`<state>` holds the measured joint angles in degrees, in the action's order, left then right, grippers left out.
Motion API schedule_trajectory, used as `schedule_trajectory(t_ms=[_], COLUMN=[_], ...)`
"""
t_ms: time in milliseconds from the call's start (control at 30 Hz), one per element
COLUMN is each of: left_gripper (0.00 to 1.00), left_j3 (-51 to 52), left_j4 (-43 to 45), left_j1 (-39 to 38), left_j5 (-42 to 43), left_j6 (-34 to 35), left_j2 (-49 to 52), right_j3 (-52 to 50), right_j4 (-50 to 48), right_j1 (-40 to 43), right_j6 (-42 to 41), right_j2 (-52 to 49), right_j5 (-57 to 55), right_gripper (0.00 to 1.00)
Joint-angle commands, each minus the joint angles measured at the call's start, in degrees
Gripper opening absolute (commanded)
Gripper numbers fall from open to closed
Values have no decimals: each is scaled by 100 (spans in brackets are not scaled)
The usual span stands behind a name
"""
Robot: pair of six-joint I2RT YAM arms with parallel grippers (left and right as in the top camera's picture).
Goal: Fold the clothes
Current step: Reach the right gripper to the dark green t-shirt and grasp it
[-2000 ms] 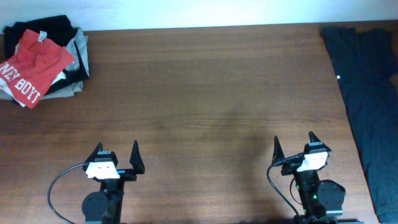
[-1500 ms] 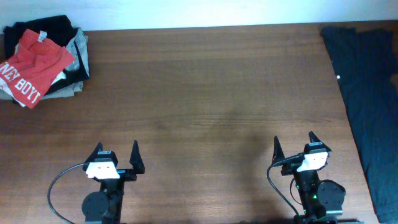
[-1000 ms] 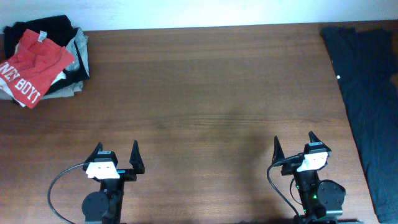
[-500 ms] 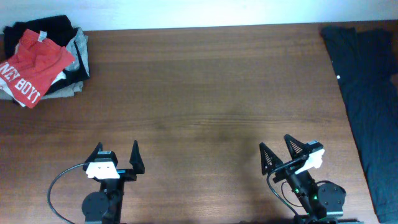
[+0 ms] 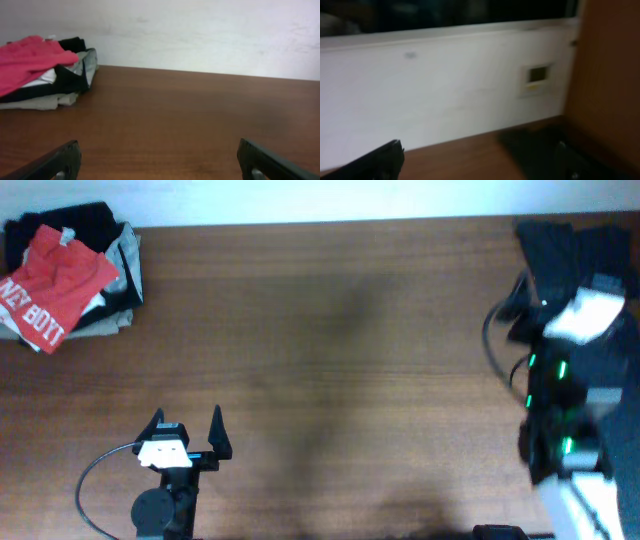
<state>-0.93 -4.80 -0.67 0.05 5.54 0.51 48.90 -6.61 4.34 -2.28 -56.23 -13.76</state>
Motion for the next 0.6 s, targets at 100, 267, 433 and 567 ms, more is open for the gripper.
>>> schedule_trajectory(t_ms=[100,267,433,567], left_gripper=[99,99,99,99], left_j3=[42,42,42,42], left_j4=[0,0,0,2], left_j1=[35,35,35,35], left_j5=[15,15,15,15], left_j6=[-70,-70,-70,-70], left_j2=[-17,-15,-17,-17], right_j3=[5733,6738,6743,6743], right_j4=[4599,4929,4210,3633], right_j1=[1805,2743,3407,3416], right_j6=[358,498,485,323], right_j2=[-4485,-5901,-7073,-7805], right_j5=[-356,485,1611,1311], right_gripper=[99,99,97,98])
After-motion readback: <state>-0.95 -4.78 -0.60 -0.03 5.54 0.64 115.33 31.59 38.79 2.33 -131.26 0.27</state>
